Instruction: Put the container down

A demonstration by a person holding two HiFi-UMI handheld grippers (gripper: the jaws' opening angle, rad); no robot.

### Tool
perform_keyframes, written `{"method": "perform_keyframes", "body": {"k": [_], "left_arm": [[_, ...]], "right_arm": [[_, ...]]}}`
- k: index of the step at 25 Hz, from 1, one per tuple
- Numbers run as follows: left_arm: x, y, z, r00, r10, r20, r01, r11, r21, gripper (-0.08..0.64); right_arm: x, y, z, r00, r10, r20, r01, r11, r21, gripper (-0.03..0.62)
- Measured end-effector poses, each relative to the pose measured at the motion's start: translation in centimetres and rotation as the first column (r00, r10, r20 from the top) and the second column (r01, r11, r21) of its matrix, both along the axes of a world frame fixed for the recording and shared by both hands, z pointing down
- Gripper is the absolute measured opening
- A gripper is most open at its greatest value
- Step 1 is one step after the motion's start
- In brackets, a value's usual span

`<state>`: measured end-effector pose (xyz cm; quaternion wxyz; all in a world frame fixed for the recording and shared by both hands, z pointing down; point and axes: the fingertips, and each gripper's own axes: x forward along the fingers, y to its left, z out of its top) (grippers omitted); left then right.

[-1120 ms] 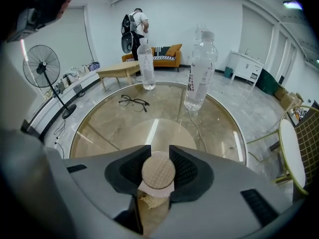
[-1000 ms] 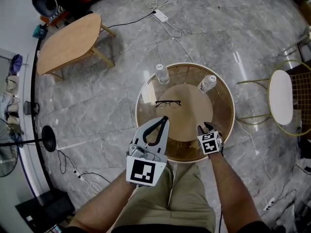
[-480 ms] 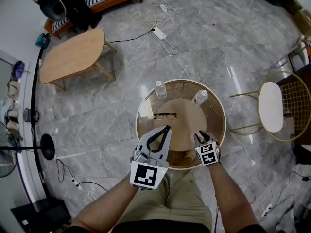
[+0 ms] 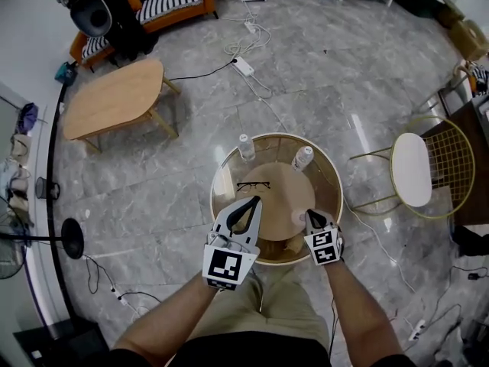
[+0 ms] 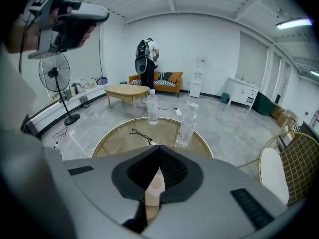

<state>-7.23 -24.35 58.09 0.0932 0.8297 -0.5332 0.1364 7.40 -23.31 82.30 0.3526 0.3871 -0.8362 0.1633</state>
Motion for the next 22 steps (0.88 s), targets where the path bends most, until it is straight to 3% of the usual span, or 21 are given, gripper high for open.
{"method": "perform_keyframes", "body": {"k": [4,8,12,22], "left_arm": [[0.2,0.4,-1.4,0.999,0.022,0.035,-0.022,1.000,0.005,0.014],[0.1,0.8,-3.1,0.999,0.028,0.022,-0.029,0.999,0.018,0.014],[-0.6,1.0,-4.6,1.000,0.001,-0.016,-0.001,1.000,0.017,0.015],[-3.0,1.6,-7.2,1.000,-0.014,-0.017,0.015,0.999,0.044,0.015]], "right_arm": [[0.4,0.8,-3.1,0.999,0.030,0.020,-0.030,1.000,0.001,0.014],[0.5,1.5,-5.6,0.998,0.049,0.040,-0.049,0.999,0.012,0.014],[0.0,2.1,-8.2,0.998,0.025,0.056,-0.028,0.999,0.037,0.014],[-1.7,2.4,-13.8,0.991,-0.021,0.136,0.011,0.997,0.071,0.014]]}}
